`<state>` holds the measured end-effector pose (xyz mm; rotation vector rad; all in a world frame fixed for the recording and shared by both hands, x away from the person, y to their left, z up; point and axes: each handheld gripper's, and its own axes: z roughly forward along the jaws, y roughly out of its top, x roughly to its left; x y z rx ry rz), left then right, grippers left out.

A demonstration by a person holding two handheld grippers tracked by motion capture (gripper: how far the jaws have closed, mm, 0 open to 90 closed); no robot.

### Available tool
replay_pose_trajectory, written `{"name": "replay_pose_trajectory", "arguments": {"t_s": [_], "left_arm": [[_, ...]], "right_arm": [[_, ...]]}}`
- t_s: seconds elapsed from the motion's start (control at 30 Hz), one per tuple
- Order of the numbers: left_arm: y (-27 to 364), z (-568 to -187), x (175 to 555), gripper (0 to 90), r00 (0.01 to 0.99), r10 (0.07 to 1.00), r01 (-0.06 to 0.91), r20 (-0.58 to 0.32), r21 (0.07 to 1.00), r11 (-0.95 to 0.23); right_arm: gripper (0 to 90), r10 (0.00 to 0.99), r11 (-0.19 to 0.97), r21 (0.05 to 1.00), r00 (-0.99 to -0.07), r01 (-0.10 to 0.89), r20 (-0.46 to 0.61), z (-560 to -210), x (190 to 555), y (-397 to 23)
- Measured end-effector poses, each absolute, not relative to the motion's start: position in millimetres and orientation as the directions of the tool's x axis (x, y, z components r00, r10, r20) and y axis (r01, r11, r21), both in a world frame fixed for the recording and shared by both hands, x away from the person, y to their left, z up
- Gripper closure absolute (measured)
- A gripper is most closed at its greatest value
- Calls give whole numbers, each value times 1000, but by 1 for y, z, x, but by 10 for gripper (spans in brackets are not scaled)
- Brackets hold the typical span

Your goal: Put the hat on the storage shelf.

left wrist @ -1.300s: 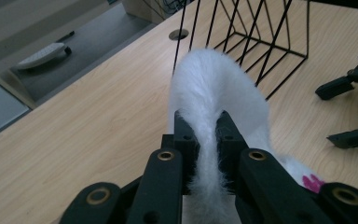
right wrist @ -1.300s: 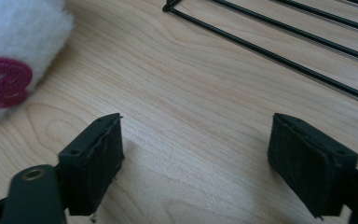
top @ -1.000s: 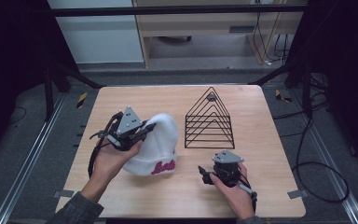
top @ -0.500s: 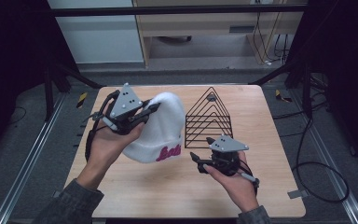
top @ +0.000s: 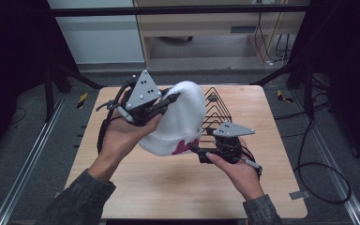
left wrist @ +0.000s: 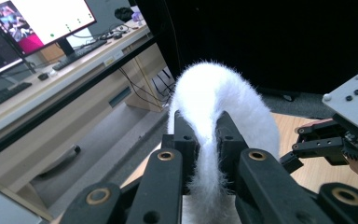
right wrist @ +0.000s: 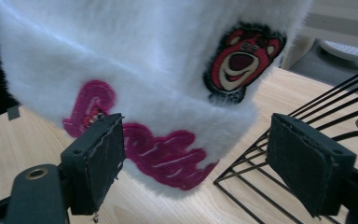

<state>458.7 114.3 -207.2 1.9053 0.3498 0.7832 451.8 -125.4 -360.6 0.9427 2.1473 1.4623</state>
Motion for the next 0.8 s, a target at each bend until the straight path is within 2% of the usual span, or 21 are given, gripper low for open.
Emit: {"name": "replay_pose_trajectory", "arguments": {"t_s": [0.37, 0.47, 0.6, 0.67, 0.8], "left_arm": [[109, -190, 457, 828, 746, 544, -153, 385, 894, -422], [107, -190, 457, 828, 749, 543, -153, 380, 896, -416], [107, -192, 459, 828, 749, 546, -147, 376, 897, -417], [107, -191, 460, 828, 747, 549, -146, 374, 898, -415], [110, -191, 466, 828, 735, 565, -133, 375, 897, -422]], "right_arm": [[190, 672, 209, 921, -733, 330, 110, -351, 464, -129], [292, 647, 204, 922, -752, 329, 126, -351, 468, -125], [538, 620, 189, 934, -775, 302, 125, -351, 470, -122], [633, 606, 193, 937, -786, 292, 120, -350, 472, -121], [732, 608, 231, 935, -790, 271, 79, -345, 472, -117]]}}
